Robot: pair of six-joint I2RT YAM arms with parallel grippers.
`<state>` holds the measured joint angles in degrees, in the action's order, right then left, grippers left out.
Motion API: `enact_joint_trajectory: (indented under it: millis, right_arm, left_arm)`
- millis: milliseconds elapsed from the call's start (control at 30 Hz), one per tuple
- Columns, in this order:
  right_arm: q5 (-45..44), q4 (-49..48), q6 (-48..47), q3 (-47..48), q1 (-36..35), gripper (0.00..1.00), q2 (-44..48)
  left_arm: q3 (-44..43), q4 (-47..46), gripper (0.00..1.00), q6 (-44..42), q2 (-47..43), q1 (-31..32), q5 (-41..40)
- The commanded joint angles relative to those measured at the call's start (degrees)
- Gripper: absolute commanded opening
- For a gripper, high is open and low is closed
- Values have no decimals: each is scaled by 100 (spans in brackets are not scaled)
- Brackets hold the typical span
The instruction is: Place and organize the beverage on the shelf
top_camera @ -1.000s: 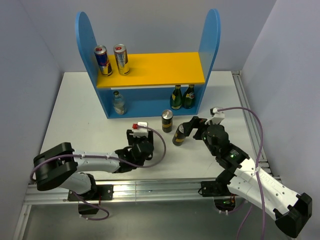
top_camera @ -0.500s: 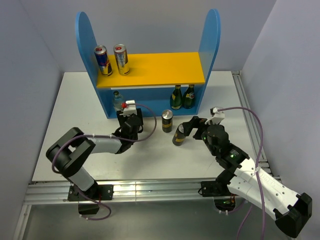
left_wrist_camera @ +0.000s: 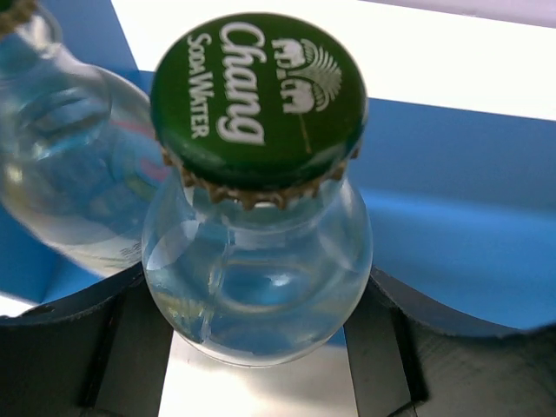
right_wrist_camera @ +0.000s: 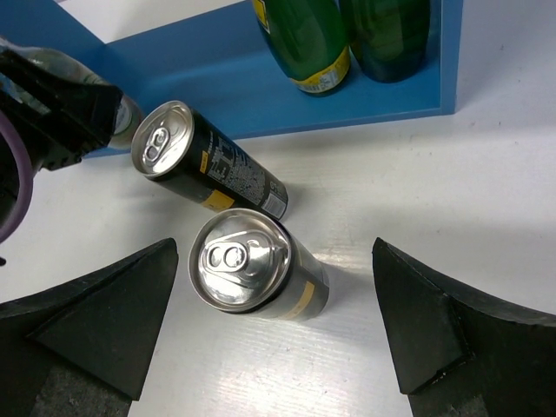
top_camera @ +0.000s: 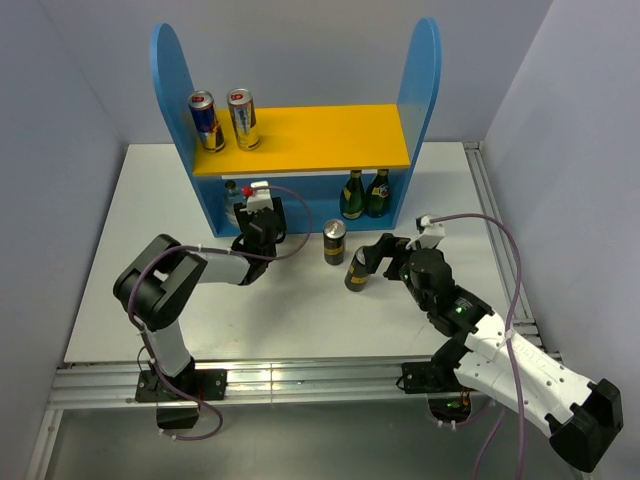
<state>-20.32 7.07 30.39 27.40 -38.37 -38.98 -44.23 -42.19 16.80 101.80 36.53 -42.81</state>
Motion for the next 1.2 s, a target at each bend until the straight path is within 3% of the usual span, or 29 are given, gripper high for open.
enact_joint_trajectory:
  millis: [0, 133, 267, 367, 500, 600, 733, 833, 1167]
  right_arm:
    - [-69, -276, -16, -33, -30, 100, -74]
    - [-60, -294, -16, -33, -30, 100, -127]
    - [-43, -312, -16, -33, -30, 100, -145]
    - [-43, -312, -25, -24, -30, 100, -171]
    - [-34, -303, -24, -24, -30, 100, -171]
    - [-34, -312, -25, -24, -30, 100, -162]
    - [-34, -303, -25, -15, -30, 100, -171]
    - [-34, -294, -16, -33, -30, 100, -145]
    - [-69, -250, 11, -77, -30, 100, 13]
  left_arm:
    - [-534, -790, 0, 43, -29, -190, 71]
    - [-648, -694, 0, 113, 164, -305, 176]
    - [-727, -711, 8, 131, 305, -357, 150]
    - [-780, -668, 22, 175, 341, -393, 211]
    - [-807, -606, 50, 175, 358, -401, 211]
    - [-868, -466, 60, 175, 341, -401, 264]
    - [-798, -334, 88, 254, 157, -393, 326]
    - [-728, -237, 99, 245, 33, -375, 300]
    - [-421, 237, 99, 333, -423, 46, -78]
